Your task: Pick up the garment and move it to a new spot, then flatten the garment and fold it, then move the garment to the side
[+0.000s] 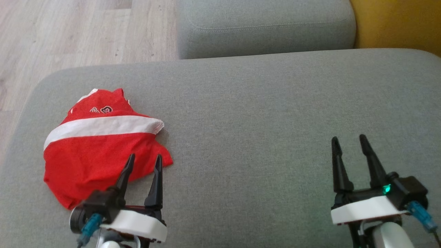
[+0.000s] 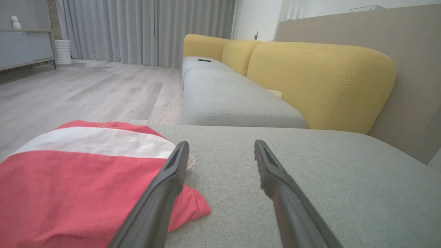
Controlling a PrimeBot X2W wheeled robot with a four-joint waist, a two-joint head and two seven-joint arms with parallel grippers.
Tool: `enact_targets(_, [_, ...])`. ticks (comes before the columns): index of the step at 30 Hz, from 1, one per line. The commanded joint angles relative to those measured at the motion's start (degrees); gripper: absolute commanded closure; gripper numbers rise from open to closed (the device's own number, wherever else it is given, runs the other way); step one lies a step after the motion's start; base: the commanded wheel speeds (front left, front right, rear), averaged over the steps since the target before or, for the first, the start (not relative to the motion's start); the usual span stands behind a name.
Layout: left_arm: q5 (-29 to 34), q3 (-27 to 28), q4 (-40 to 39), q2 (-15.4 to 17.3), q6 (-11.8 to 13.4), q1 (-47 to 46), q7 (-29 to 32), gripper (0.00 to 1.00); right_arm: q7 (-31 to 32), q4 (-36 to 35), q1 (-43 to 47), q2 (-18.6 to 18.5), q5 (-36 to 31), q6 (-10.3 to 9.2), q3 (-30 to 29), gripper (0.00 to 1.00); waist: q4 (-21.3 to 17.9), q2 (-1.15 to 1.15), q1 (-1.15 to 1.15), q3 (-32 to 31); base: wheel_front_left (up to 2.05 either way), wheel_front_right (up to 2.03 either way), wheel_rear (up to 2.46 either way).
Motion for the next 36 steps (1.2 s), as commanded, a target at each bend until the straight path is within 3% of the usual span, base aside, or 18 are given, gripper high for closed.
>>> enact_targets(1, [2.4, 2.6, -1.6, -0.6, -0.7, -1.2, -1.0, 0.0, -1.0, -1.2, -1.4, -0.5, -1.0, 0.44, 1.9, 0.0, -0.1, 0.0, 0.0, -0.1, 0.0, 0.0, 0.0])
enact_targets(10, [4.9, 5.7, 0.4, -2.3, -3.8, -0.9, -1.2, 0.0, -1.2, 1.0, -2.0, -0.5, 0.1, 0.44, 2.6, 0.0, -0.1, 0.0, 0.0, -0.3, 0.0, 0.0, 0.0])
enact_targets(19, [4.9, 7.0, 1.1, -2.6, -4.1, -0.9, -1.2, 0.0, -1.2, 1.9, -2.0, -0.5, 0.3, 0.44, 4.2, 0.0, 1.8, 0.0, 0.0, -0.5, 0.0, 0.0, 0.0])
enact_targets(36, [6.4, 10.6, 1.4, -2.6, -4.5, -0.7, -1.2, 0.0, -1.2, 4.0, -2.3, -0.5, 3.3, 0.44, 9.8, 0.0, 13.3, 0.0, 0.0, -1.7, 0.0, 0.0, 0.0])
